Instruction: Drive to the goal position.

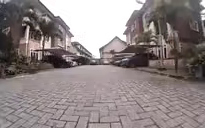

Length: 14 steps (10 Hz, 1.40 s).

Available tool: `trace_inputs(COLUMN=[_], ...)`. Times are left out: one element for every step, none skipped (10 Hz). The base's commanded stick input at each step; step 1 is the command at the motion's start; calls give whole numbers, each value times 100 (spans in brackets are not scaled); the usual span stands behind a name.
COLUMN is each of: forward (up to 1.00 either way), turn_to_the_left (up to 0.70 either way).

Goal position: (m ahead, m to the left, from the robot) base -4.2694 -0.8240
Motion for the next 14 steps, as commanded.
trace_inputs(forward=[70,70,70,70,70,70,70,70,70,70,70,70,70,70], turn_to_the_left=[0,0,0,0,0,0,0,0,0,0,0,0,0,0])
